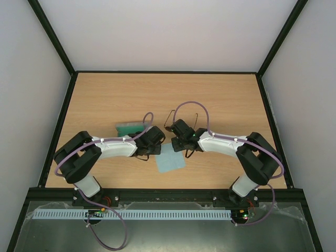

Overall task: Organize the sunglasses
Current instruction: Fold the glasses cleaning cloth at the center of the board.

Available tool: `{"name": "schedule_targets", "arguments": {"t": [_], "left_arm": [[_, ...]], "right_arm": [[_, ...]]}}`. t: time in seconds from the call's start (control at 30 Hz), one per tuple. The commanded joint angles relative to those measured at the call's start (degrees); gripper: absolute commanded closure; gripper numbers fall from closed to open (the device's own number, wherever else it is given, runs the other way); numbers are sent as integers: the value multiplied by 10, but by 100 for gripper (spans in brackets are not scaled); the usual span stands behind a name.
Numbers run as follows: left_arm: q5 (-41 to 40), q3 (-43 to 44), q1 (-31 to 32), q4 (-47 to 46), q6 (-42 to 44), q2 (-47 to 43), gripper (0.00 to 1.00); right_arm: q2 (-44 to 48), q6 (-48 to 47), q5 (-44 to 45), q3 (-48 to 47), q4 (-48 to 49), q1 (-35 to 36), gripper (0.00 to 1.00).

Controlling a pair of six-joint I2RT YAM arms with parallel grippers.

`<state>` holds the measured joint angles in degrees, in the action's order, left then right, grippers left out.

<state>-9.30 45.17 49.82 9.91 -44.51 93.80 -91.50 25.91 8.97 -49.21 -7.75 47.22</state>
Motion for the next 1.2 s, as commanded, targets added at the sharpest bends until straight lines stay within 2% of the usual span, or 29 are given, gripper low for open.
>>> {"name": "schedule_targets", "arguments": {"t": [0.0,0.37,1.17], "left_arm": [[-7,8,2,9,9,-15,98],[7,6,17,3,8,-44,98],[11,-59,84,10,-47,-118,98]], "right_arm": [[18,-1,-4,5,-19,-1,99],[60,8,-24,26,-26,-1,99],[144,62,-70,113,-22,19,99]]}}
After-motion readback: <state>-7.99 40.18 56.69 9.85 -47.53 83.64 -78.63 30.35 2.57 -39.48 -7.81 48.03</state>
